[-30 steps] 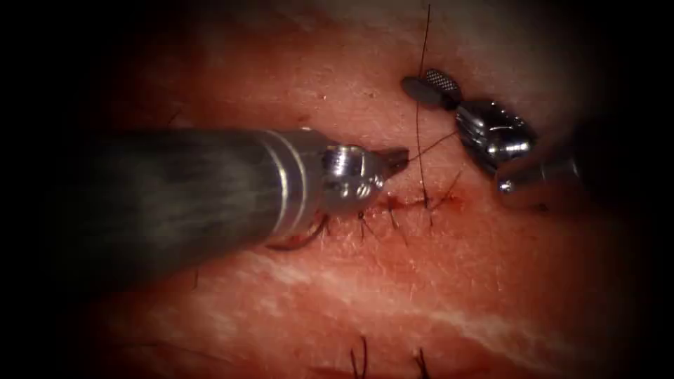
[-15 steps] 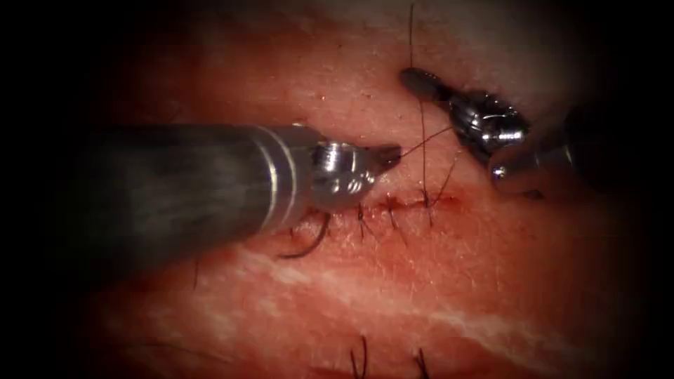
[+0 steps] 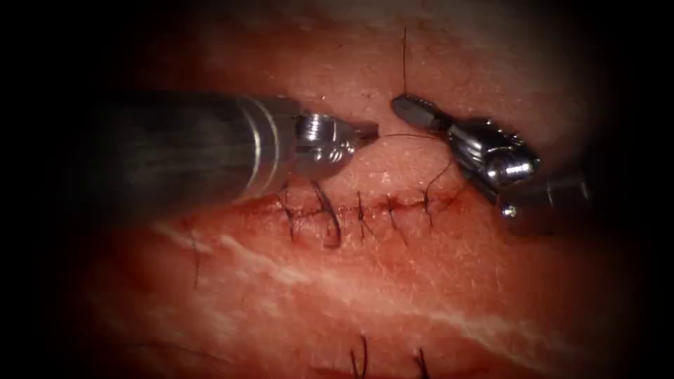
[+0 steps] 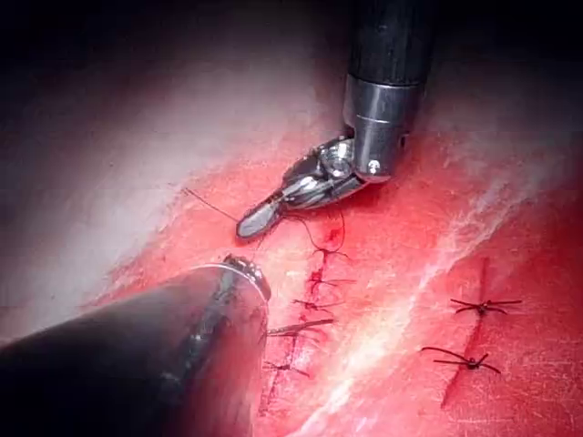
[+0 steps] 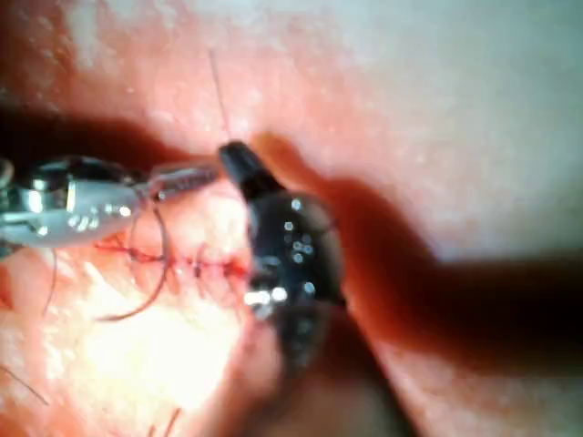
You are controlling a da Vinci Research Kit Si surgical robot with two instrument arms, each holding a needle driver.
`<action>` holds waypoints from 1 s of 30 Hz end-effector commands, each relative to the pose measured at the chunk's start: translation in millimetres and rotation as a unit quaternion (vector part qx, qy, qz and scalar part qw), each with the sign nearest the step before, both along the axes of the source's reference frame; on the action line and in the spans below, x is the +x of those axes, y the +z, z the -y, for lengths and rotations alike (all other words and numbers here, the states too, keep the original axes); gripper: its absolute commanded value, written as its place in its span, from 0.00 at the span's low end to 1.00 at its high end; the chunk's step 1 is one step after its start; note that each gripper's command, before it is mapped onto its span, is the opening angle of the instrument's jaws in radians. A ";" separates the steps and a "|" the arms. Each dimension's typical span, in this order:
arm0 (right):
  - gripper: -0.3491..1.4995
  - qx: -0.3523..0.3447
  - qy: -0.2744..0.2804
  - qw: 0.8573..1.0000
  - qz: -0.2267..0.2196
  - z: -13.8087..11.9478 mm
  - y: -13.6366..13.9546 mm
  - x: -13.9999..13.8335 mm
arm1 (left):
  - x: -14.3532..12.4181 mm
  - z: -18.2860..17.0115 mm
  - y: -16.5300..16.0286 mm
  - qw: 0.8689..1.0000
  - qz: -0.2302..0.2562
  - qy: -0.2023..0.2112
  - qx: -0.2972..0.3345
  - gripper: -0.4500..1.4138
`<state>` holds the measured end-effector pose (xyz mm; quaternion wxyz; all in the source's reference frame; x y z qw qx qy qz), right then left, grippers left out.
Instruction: Wound Closure
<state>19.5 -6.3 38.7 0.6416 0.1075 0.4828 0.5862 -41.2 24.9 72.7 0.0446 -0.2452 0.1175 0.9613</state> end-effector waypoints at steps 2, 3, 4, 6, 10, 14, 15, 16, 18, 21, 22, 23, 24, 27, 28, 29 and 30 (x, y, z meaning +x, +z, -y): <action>0.00 -0.005 -0.007 1.000 -0.005 2.7 -1.3 0.5 | -0.3 -0.7 0.9 1.000 -0.002 0.000 0.006 0.00; 0.00 -0.012 -0.008 1.000 -0.005 3.1 -1.7 0.6 | 0.0 -1.3 1.0 1.000 -0.005 0.001 0.010 0.00; 0.00 -0.019 -0.011 1.000 -0.007 3.4 -2.0 0.7 | 0.2 -1.9 1.1 1.000 -0.008 0.002 0.015 0.00; 0.00 -0.040 -0.021 0.999 -0.020 4.7 -3.2 1.0 | 1.2 -3.9 1.5 1.000 -0.016 0.003 0.026 0.00; 0.00 -0.050 -0.037 0.998 -0.023 6.1 -4.0 1.3 | 2.3 -6.6 1.2 0.999 -0.018 0.002 0.037 0.00; 0.00 -0.051 -0.053 0.997 -0.021 7.7 -3.6 1.2 | 2.9 -8.7 0.1 0.999 -0.019 -0.003 0.046 0.00; 0.00 -0.052 -0.058 0.997 -0.019 8.1 -3.4 1.1 | 3.0 -9.2 -0.3 0.999 -0.019 -0.004 0.048 0.00; 0.00 -0.052 -0.061 0.997 -0.018 8.4 -3.1 1.0 | 3.0 -9.5 -0.6 0.999 -0.020 -0.005 0.050 0.00; 0.00 -0.052 -0.072 0.996 -0.020 9.2 -2.6 0.9 | 2.9 -10.3 -0.9 0.998 -0.021 -0.007 0.054 0.00; 0.00 -0.064 -0.086 0.994 -0.022 10.6 -2.1 0.6 | 2.8 -11.0 -1.0 0.998 -0.020 -0.012 0.055 0.00; 0.00 -0.069 -0.091 0.993 -0.020 11.0 -2.0 0.4 | 2.7 -11.4 -0.9 0.998 -0.020 -0.013 0.056 0.00; 0.00 -0.072 -0.095 0.993 -0.019 11.3 -2.0 0.2 | 2.7 -11.6 -0.9 0.998 -0.020 -0.014 0.056 0.00; 0.00 -0.077 -0.101 0.992 -0.017 11.7 -2.0 -0.1 | 2.6 -11.9 -0.8 0.998 -0.021 -0.014 0.057 0.00; 0.00 -0.094 -0.116 0.989 -0.012 12.4 -2.2 -0.8 | 2.6 -12.9 -0.3 0.998 -0.020 -0.017 0.057 0.00; 0.00 -0.102 -0.122 0.987 -0.010 12.6 -2.3 -1.2 | 2.7 -13.6 0.0 0.998 -0.021 -0.019 0.058 0.00; 0.00 -0.106 -0.125 0.986 -0.008 12.8 -2.5 -1.4 | 2.7 -14.1 0.2 0.998 -0.020 -0.021 0.058 0.00; 0.00 -0.109 -0.128 0.986 -0.009 12.9 -2.7 -1.7 | 2.8 -14.6 0.5 0.998 -0.020 -0.022 0.057 0.00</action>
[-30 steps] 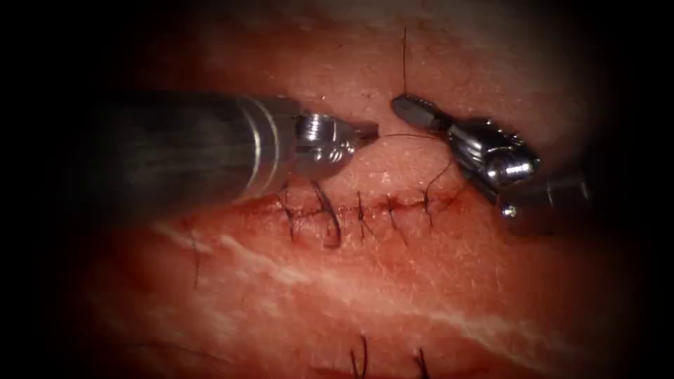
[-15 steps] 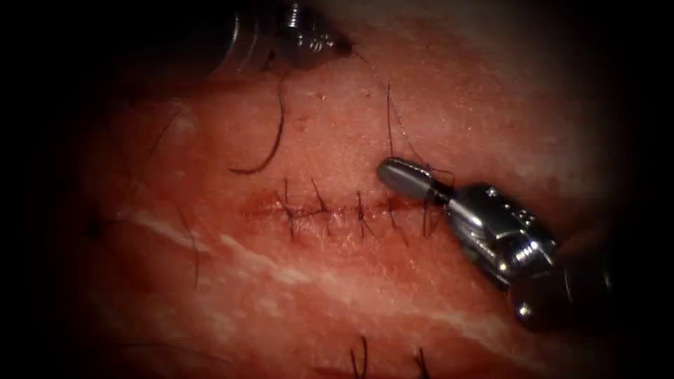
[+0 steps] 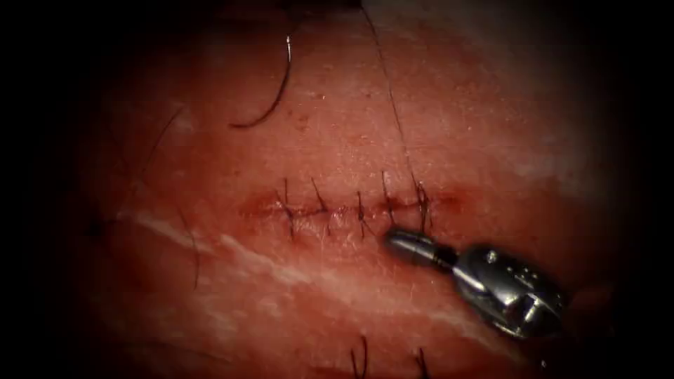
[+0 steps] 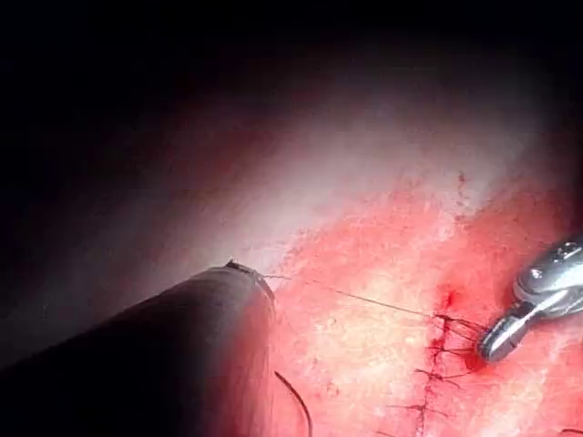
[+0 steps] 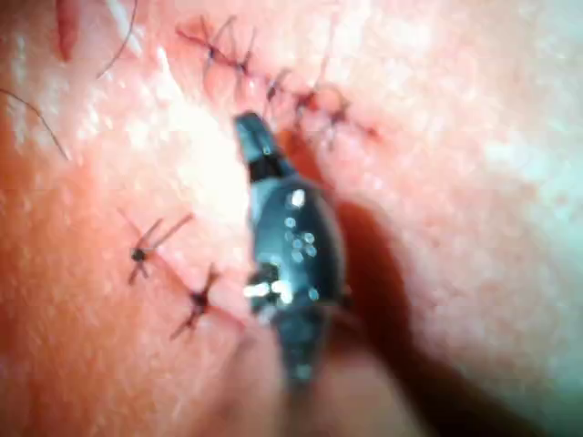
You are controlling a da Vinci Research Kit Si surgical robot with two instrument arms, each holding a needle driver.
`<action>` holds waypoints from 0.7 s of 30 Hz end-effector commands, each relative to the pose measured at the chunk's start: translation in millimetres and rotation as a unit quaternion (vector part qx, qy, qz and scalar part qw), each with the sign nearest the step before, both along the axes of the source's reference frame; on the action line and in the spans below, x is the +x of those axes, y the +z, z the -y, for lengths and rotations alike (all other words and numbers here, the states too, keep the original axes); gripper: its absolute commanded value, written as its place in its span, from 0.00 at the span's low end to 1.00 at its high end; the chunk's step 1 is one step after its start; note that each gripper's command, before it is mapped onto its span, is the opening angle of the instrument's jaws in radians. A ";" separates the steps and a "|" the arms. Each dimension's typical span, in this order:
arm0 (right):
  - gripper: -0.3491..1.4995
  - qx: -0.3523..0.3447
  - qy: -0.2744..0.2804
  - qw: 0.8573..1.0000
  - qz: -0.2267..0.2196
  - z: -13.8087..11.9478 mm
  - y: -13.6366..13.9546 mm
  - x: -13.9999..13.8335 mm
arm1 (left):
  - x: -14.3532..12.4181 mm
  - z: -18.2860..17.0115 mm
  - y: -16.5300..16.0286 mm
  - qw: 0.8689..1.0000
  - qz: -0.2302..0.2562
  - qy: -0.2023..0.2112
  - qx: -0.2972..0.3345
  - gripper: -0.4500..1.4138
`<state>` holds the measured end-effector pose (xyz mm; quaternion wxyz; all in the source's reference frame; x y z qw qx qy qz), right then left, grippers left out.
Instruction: Wound Closure
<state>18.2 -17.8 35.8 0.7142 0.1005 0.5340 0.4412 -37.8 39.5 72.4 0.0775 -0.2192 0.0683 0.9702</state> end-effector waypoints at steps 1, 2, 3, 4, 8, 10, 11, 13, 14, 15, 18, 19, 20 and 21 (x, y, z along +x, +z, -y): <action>0.00 0.002 -0.002 1.000 -0.001 1.5 0.1 -0.6 | -0.4 -0.7 1.1 1.000 0.002 -0.002 -0.001 0.00; 0.00 0.001 0.000 1.000 -0.002 1.8 -0.2 -0.9 | -0.1 -1.5 1.7 1.000 0.001 -0.003 -0.001 0.00; 0.00 0.000 0.002 1.000 -0.002 1.8 -0.3 -1.1 | 0.1 -2.0 2.2 1.000 0.000 -0.004 -0.001 0.00; 0.00 -0.001 0.003 1.000 -0.002 1.9 -0.4 -1.2 | 0.3 -2.4 2.6 1.000 -0.001 -0.004 -0.001 0.00; 0.00 -0.003 0.011 1.000 0.002 2.0 -0.5 -1.9 | 1.4 -3.9 4.3 1.000 -0.006 -0.006 -0.003 0.00; 0.00 -0.005 0.014 1.000 0.004 2.2 -0.5 -2.3 | 2.0 -4.6 5.2 1.000 -0.011 -0.010 -0.004 0.00; 0.00 -0.006 0.014 1.000 0.003 2.3 -0.5 -2.5 | 2.2 -4.8 5.5 1.000 -0.011 -0.013 -0.003 0.00; 0.00 -0.008 0.016 1.000 0.002 2.6 -0.7 -2.9 | 2.6 -5.4 6.3 1.000 -0.011 -0.017 -0.004 0.00; 0.00 -0.010 0.017 1.000 0.000 2.8 -0.8 -3.1 | 2.8 -5.6 6.7 1.000 -0.012 -0.017 -0.005 0.00; 0.00 -0.011 0.018 1.000 -0.001 3.1 -0.9 -3.3 | 2.9 -5.8 7.0 1.000 -0.012 -0.020 -0.004 0.00; 0.00 -0.012 0.019 1.000 -0.002 3.6 -1.4 -3.6 | 3.2 -6.7 8.2 1.000 -0.015 -0.021 -0.006 0.00; 0.00 -0.014 0.020 1.000 -0.004 3.7 -1.5 -3.7 | 3.3 -6.9 8.6 1.000 -0.015 -0.024 -0.006 0.00; 0.00 -0.015 0.021 1.000 -0.005 3.8 -1.7 -3.8 | 3.4 -7.1 8.9 1.000 -0.015 -0.025 -0.007 0.00; 0.00 -0.017 0.023 1.000 -0.008 4.0 -1.9 -3.9 | 3.5 -7.3 9.2 1.000 -0.016 -0.025 -0.007 0.00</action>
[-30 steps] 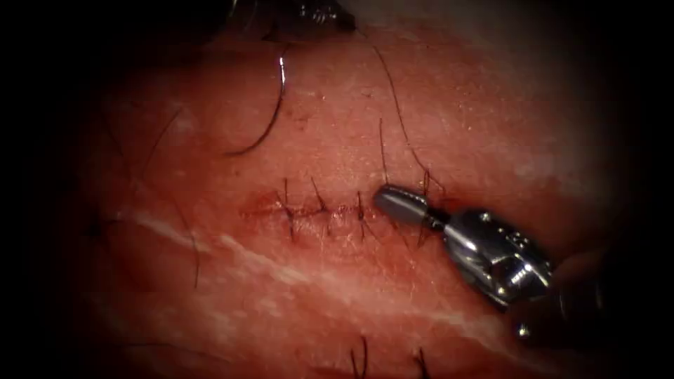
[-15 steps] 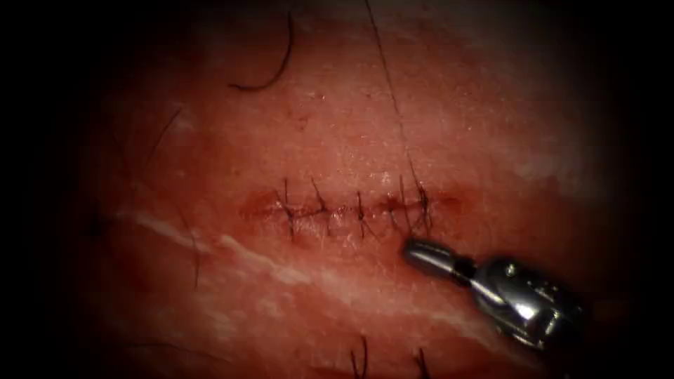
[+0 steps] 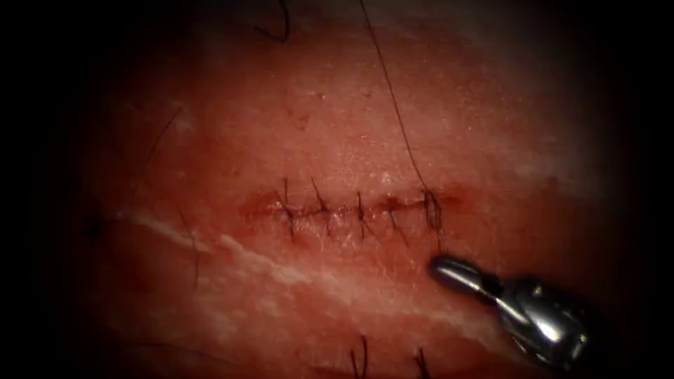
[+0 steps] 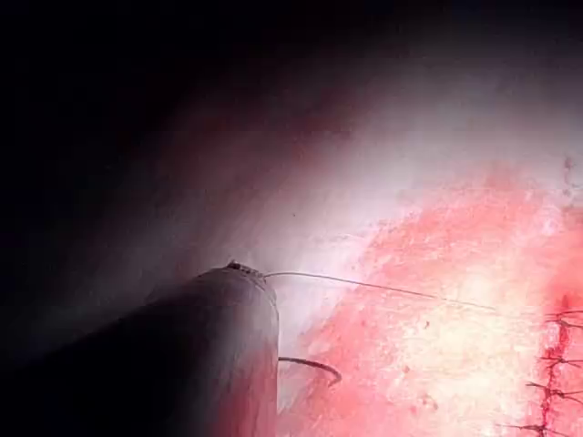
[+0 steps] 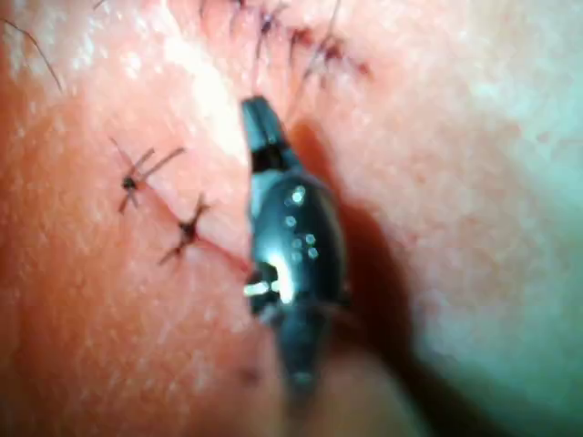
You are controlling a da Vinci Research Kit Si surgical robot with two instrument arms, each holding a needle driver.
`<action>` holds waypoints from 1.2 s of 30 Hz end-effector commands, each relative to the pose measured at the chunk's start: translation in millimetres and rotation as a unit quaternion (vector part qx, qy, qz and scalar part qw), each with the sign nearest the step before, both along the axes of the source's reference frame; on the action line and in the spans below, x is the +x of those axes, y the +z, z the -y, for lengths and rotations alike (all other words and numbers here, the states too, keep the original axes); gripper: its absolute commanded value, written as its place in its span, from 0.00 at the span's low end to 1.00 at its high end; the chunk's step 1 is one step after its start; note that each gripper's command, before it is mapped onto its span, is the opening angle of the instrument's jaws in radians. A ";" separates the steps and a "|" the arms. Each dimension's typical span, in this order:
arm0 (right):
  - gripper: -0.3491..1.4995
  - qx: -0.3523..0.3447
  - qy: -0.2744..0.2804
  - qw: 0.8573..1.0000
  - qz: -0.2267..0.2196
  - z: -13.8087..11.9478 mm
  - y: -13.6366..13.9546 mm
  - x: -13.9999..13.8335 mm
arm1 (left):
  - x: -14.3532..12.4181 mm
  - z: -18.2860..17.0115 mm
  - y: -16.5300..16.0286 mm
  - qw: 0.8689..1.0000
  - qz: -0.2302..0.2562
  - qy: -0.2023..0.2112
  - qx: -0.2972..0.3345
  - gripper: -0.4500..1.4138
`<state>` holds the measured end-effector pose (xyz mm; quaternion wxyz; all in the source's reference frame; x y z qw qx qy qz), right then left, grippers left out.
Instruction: Wound Closure
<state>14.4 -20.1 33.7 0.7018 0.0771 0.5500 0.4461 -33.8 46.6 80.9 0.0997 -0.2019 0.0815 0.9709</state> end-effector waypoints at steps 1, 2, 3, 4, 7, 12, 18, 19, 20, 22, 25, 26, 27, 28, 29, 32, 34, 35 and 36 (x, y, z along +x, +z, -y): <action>0.00 0.001 0.001 1.000 -0.003 1.9 0.1 -0.2 | -0.4 -0.4 1.1 1.000 0.001 -0.002 0.000 0.00; 0.00 0.001 0.000 1.000 -0.003 2.1 -0.1 -0.3 | -0.2 -0.6 1.5 1.000 0.000 -0.002 -0.001 0.00; 0.00 -0.005 -0.003 1.000 -0.001 2.4 -0.2 -0.3 | -0.1 -0.8 1.8 1.000 -0.001 -0.002 -0.002 0.00; 0.00 -0.008 -0.004 1.000 0.000 2.9 -0.4 -0.5 | 0.1 -0.9 2.2 1.000 -0.003 -0.005 -0.003 0.00; 0.00 -0.016 -0.008 1.000 0.001 4.0 -0.6 -0.8 | 0.5 -1.4 3.3 1.000 -0.005 -0.010 -0.004 0.00; 0.00 -0.022 -0.012 1.000 0.000 4.8 -0.7 -1.1 | 0.9 -1.7 4.8 1.000 -0.010 -0.016 -0.008 0.00; 0.00 -0.027 -0.014 1.000 0.001 4.8 -0.6 -1.1 | 1.2 -3.1 6.1 0.999 -0.016 -0.024 -0.013 0.00; 0.00 -0.028 -0.014 1.000 0.001 4.8 -0.6 -1.1 | 1.3 -3.4 6.3 0.999 -0.018 -0.027 -0.017 0.00; 0.00 -0.028 -0.014 1.000 0.001 4.8 -0.6 -1.1 | 1.5 -3.6 6.5 0.999 -0.020 -0.030 -0.020 0.00; 0.00 -0.030 -0.015 0.999 0.002 4.9 -0.5 -1.1 | 1.9 -4.2 7.0 0.999 -0.020 -0.033 -0.024 0.00; 0.00 -0.034 -0.016 0.999 0.002 4.9 -0.5 -1.3 | 2.5 -4.9 7.6 0.999 -0.024 -0.036 -0.029 0.00; 0.00 -0.034 -0.016 0.999 0.002 4.9 -0.4 -1.3 | 2.7 -5.0 7.8 0.999 -0.025 -0.037 -0.031 0.00; 0.00 -0.034 -0.016 0.999 0.002 4.8 -0.4 -1.3 | 3.0 -5.2 7.9 0.998 -0.026 -0.038 -0.034 0.00; 0.00 -0.034 -0.016 0.999 0.002 4.8 -0.3 -1.3 | 3.2 -5.3 8.1 0.998 -0.027 -0.040 -0.035 0.00; 0.00 -0.036 -0.017 0.999 0.003 4.8 -0.2 -1.3 | 3.3 -5.5 8.2 0.998 -0.027 -0.041 -0.037 0.00; 0.00 -0.037 -0.016 0.999 0.004 4.7 0.1 -1.3 | 3.8 -6.1 8.5 0.998 -0.029 -0.046 -0.042 0.00; 0.00 -0.038 -0.016 0.999 0.004 4.7 0.4 -1.3 | 4.1 -6.5 8.7 0.997 -0.029 -0.050 -0.047 0.00; 0.00 -0.038 -0.016 0.999 0.004 4.7 0.5 -1.3 | 4.2 -6.7 8.8 0.997 -0.032 -0.054 -0.050 0.00; 0.00 -0.039 -0.016 0.999 0.004 4.8 0.8 -1.3 | 4.3 -6.9 8.9 0.997 -0.033 -0.055 -0.051 0.00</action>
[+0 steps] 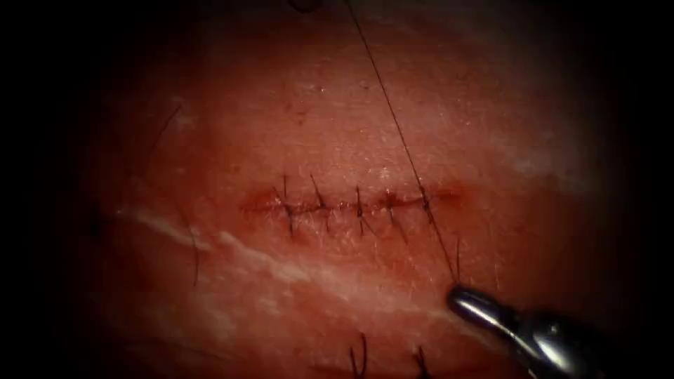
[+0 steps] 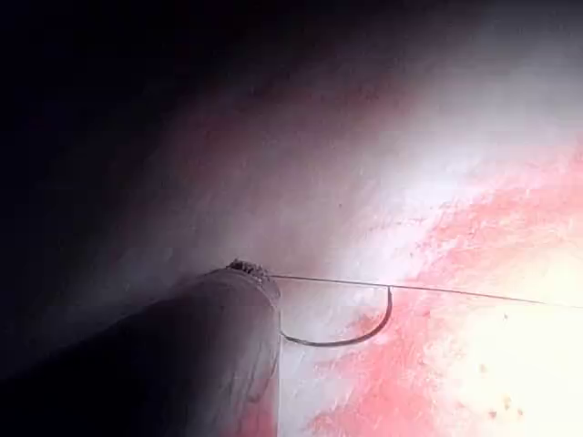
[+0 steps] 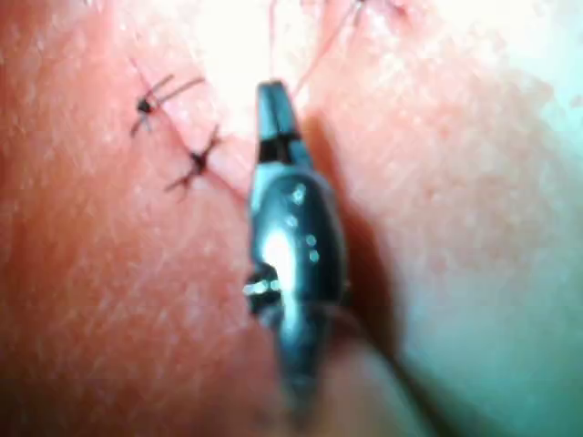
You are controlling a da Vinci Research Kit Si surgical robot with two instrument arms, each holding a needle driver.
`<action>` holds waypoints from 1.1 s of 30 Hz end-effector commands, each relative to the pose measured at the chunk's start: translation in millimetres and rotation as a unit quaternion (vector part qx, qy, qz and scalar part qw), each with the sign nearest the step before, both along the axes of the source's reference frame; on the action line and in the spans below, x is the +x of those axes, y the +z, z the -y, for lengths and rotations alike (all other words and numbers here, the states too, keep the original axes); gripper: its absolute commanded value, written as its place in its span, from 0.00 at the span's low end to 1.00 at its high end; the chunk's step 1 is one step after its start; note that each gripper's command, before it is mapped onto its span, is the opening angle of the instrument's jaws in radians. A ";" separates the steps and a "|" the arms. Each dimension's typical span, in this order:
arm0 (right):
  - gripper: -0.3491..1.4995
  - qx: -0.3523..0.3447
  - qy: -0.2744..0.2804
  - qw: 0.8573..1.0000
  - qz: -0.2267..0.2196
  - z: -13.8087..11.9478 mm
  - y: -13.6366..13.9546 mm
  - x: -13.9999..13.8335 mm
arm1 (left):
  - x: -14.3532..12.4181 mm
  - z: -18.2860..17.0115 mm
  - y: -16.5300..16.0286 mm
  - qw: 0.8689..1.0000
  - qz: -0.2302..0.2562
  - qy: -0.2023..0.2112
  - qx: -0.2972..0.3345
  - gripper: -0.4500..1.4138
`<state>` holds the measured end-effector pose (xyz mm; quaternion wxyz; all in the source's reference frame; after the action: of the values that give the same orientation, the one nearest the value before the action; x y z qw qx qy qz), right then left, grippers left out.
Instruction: Wound Closure
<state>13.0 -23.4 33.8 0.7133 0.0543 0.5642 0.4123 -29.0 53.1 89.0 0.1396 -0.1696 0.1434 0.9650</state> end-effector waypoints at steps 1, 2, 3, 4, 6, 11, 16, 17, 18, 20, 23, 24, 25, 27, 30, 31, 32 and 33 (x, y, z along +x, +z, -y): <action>0.00 0.001 -0.001 1.000 0.000 1.7 0.9 0.0 | -0.3 -0.7 0.8 1.000 0.000 -0.002 -0.003 0.00; 0.00 -0.001 -0.001 1.000 0.000 2.0 1.3 0.0 | -0.2 -0.8 1.0 1.000 -0.001 -0.003 -0.003 0.00; 0.00 -0.003 -0.002 1.000 -0.002 2.1 1.5 0.0 | -0.1 -0.9 1.1 1.000 -0.002 -0.003 -0.003 0.00; 0.00 -0.002 -0.004 1.000 0.000 2.3 1.8 0.0 | -0.1 -0.9 1.2 1.000 -0.002 -0.004 -0.004 0.00; 0.00 -0.002 -0.007 1.000 0.003 2.5 2.1 -0.1 | 0.0 -0.9 1.4 1.000 -0.004 -0.004 -0.005 0.00; 0.00 -0.003 -0.008 1.000 0.011 3.1 3.0 -0.5 | 0.1 -0.8 2.0 1.000 -0.008 -0.010 -0.006 0.00; 0.30 -0.060 -0.066 0.996 0.000 2.4 1.8 0.4 | -1.0 0.9 0.5 0.998 0.051 -0.033 0.022 0.00; 0.49 -0.076 -0.075 0.994 -0.005 1.8 1.3 0.4 | -1.8 2.2 -0.7 0.995 0.085 -0.041 0.045 0.00; 0.49 -0.076 -0.075 0.994 -0.005 1.8 1.3 0.4 | -1.8 2.2 -0.7 0.995 0.085 -0.041 0.045 0.00; 0.66 -0.085 -0.081 0.993 -0.005 1.3 1.0 0.3 | -2.6 3.8 -1.9 0.990 0.111 -0.039 0.077 0.00; 0.80 -0.082 -0.081 0.993 -0.006 0.6 0.6 -0.2 | -4.6 8.4 -6.6 0.972 0.175 -0.023 0.157 0.00; 0.82 -0.081 -0.081 0.993 -0.006 0.5 0.5 -0.4 | -4.9 9.0 -7.7 0.969 0.184 -0.022 0.164 0.00; 0.84 -0.081 -0.081 0.993 -0.007 0.4 0.4 -0.5 | -5.1 9.6 -8.8 0.966 0.193 -0.020 0.171 0.00; 0.87 -0.074 -0.080 0.994 -0.009 0.1 0.2 -0.7 | -5.6 10.7 -11.8 0.959 0.212 -0.015 0.189 0.00; 0.91 -0.058 -0.076 0.995 -0.015 -0.4 -0.3 -0.9 | -6.0 11.9 -16.2 0.951 0.241 -0.010 0.193 0.00; 0.92 -0.055 -0.075 0.996 -0.016 -1.0 -0.7 -0.9 | -6.3 12.7 -19.3 0.948 0.256 -0.010 0.191 0.00; 0.94 -0.051 -0.074 0.996 -0.017 -1.5 -0.8 -0.8 | -6.5 13.0 -20.6 0.947 0.261 -0.009 0.190 0.00; 0.95 -0.046 -0.073 0.996 -0.018 -1.9 -0.9 -0.7 | -6.6 13.3 -21.8 0.946 0.262 -0.008 0.190 0.00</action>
<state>12.1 -20.2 32.5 0.7324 0.0664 0.5905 0.3325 -35.2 39.3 64.9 0.2096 -0.3891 -0.0833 0.8932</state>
